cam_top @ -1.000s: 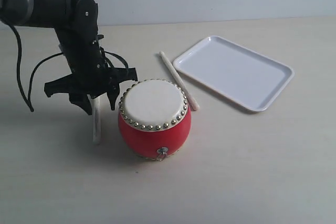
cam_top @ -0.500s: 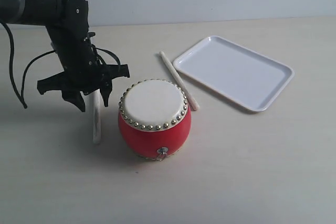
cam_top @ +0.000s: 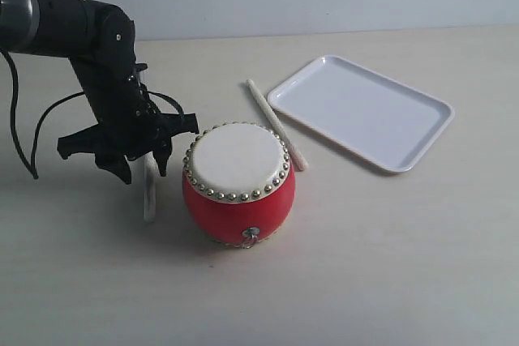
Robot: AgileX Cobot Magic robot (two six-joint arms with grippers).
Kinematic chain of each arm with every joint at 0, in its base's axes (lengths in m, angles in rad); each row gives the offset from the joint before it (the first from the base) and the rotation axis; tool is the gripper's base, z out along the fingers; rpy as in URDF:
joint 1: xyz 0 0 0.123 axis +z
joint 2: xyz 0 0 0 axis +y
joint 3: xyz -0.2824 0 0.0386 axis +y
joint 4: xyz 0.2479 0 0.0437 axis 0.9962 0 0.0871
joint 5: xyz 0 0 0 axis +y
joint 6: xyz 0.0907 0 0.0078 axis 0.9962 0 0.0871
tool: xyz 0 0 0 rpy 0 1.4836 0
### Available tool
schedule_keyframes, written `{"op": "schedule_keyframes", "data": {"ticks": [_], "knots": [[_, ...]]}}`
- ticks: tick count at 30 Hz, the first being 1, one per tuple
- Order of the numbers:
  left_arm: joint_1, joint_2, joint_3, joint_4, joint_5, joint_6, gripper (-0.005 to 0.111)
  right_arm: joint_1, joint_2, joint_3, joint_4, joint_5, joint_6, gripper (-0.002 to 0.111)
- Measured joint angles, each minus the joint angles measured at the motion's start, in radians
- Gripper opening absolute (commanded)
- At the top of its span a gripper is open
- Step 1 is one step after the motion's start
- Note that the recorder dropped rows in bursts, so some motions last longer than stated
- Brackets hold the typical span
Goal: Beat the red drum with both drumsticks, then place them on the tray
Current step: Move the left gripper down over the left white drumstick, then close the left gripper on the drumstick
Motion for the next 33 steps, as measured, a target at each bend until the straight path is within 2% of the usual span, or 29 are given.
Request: {"op": "schedule_keyframes", "data": {"ticks": [9, 33], "knots": [[0.000, 0.000, 0.000, 0.000, -0.043, 0.000, 0.049, 0.000, 0.000, 0.000, 0.000, 0.000, 0.000, 0.000], [0.000, 0.000, 0.023, 0.000, -0.045, 0.000, 0.049, 0.000, 0.000, 0.000, 0.000, 0.000, -0.002, 0.000]]}}
